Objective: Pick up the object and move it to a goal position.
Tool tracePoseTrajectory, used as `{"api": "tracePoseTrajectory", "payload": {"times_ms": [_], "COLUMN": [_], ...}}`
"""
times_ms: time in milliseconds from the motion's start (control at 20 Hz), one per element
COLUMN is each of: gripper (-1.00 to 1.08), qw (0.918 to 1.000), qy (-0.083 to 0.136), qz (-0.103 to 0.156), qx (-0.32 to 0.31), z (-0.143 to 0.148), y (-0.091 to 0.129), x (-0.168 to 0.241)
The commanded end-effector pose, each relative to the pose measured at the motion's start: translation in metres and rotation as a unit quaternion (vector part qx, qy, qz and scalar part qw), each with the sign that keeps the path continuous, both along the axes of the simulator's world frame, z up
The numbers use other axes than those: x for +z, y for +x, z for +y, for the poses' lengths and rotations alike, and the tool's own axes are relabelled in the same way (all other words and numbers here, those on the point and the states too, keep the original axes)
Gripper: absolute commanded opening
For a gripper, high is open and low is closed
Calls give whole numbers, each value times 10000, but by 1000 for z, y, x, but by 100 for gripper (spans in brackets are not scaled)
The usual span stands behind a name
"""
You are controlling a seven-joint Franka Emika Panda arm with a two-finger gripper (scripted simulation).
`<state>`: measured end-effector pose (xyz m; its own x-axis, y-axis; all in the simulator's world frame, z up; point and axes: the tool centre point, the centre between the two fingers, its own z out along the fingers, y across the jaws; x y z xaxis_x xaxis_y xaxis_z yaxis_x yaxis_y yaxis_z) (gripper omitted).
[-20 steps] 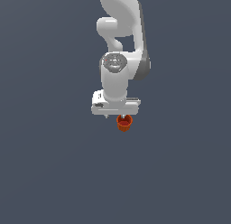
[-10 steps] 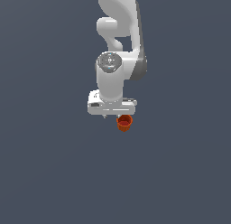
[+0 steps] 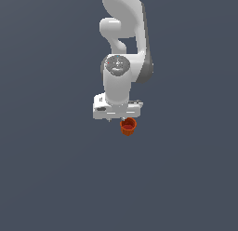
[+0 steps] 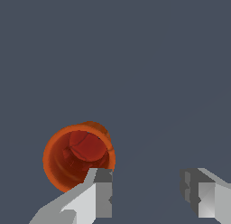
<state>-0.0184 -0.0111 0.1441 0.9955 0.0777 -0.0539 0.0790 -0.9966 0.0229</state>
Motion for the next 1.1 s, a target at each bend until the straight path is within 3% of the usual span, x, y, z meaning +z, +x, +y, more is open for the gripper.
{"api": "tracePoseTrajectory", "payload": {"times_ms": [0, 250, 500, 750, 1050], "gripper": [28, 28, 28, 28, 28], "qw": [9996, 9941, 9763, 9440, 8907], "qy": [-48, -180, -344, -498, -647], "qz": [23, 94, 205, 338, 505], "qx": [273, 1062, 2127, 3244, 4471], "z": [4, 15, 29, 45, 63], "y": [-3, -10, -20, -31, -44], "x": [-2, -9, -18, -27, -36]}}
